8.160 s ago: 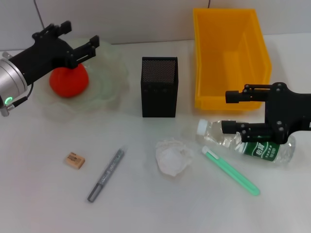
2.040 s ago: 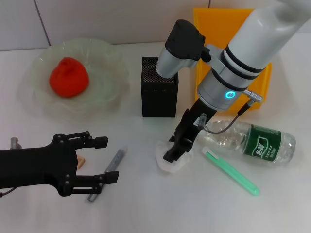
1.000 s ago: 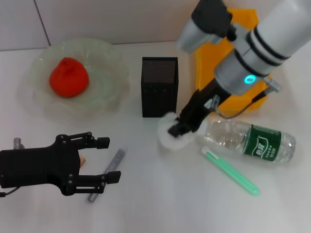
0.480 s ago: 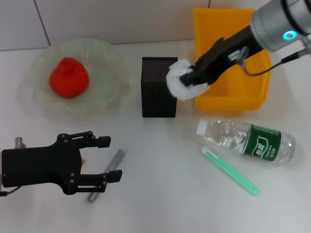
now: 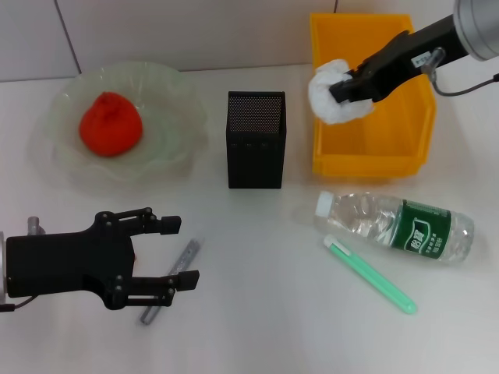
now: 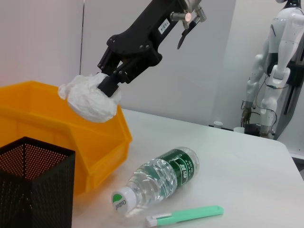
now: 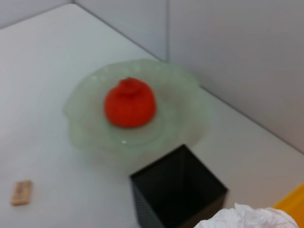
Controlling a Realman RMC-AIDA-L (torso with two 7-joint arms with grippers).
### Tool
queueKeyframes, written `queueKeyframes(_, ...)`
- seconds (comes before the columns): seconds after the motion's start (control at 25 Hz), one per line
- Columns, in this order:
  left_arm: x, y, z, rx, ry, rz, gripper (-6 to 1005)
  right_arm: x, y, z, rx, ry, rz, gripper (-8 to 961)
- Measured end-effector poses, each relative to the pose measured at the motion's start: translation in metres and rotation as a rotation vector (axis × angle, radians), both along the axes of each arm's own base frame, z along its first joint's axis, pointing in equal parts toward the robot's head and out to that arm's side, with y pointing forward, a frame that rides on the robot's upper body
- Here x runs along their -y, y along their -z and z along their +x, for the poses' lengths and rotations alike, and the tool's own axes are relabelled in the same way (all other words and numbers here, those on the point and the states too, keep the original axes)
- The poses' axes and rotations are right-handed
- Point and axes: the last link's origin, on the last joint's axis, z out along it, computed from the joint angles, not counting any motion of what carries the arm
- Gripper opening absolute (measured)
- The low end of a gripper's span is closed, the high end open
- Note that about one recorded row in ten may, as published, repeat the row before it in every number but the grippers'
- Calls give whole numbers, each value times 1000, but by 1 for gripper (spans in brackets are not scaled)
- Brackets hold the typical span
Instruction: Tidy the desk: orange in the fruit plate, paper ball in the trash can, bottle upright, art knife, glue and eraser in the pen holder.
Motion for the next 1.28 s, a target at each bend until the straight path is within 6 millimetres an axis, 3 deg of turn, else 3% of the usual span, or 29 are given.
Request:
queueKeyframes(0.44,-1,0,2,1,6,0,810,-10,-11,30,42,63,125,183)
queueKeyframes(0.84,-1,1,2,2,6,-1,809,-15,-8,51,48,119,156,205)
queueKeyframes(1.28,0,2,1,2,3,-10,808,-18,-11,56,38,134,185,229)
